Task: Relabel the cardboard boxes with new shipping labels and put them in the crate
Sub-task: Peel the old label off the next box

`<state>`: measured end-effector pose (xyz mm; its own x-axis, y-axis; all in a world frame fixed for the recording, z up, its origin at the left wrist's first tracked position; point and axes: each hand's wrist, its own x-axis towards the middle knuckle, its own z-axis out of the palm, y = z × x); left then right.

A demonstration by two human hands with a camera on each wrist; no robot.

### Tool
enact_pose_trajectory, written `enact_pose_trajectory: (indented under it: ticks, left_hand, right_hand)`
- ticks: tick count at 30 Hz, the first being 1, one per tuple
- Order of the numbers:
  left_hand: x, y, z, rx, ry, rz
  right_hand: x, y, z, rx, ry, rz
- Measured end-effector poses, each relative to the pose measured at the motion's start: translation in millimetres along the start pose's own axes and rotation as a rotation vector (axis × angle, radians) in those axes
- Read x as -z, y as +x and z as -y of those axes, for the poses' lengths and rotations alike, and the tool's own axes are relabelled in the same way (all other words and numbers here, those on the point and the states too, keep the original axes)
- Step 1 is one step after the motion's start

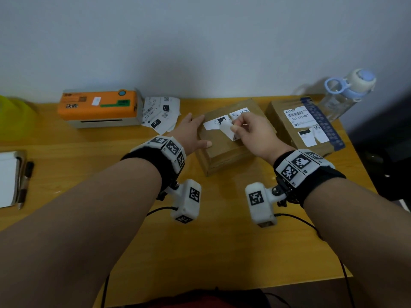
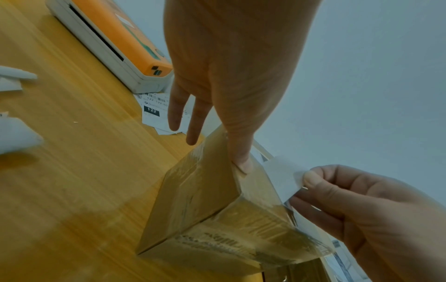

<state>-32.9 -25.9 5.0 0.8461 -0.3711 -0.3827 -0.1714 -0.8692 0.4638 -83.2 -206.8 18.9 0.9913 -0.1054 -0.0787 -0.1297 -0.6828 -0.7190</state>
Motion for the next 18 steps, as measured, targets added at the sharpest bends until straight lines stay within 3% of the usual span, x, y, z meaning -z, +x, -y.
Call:
enact_pose_trajectory:
  ticks: [18]
  left_hand:
    - [4.5,-1.6,-5.9,0.042,0.060,-0.005]
  right_hand:
    - [10.1,-14.0,-17.8,-0.083,0.217,-0.194]
